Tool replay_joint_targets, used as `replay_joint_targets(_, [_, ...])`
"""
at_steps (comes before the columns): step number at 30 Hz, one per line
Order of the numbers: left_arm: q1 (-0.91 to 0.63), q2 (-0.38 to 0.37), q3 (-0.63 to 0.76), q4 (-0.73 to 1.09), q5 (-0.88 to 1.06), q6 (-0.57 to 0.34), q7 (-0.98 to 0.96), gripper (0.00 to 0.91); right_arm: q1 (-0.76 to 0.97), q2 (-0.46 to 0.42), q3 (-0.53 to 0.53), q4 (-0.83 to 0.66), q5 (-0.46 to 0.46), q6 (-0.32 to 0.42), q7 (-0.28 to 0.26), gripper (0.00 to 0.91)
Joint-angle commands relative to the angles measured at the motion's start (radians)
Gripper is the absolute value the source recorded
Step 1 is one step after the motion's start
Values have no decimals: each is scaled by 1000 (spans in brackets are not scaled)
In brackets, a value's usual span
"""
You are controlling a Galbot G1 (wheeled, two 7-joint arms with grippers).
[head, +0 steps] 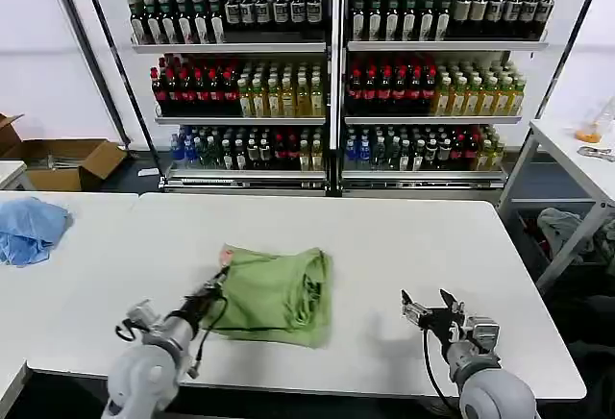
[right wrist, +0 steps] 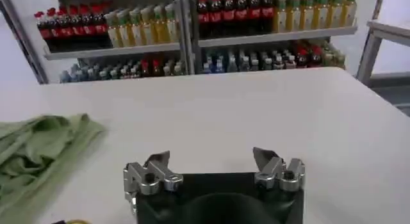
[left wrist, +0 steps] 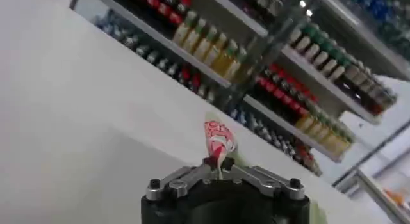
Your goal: Fold and organize the clothes.
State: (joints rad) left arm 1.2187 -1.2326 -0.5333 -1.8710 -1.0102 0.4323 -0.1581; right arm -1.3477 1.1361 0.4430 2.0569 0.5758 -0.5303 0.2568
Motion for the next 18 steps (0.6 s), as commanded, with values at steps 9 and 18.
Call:
replay_joint_targets(9, [-16,259,-286,-106,-147,83,3,30,35,2,-35,-12,2,1,-2,907])
replay_joint_targets(18, [-54,184,-75,-231,-181,96,-42,30,34,-5,-32,-11,3,2,-3,907])
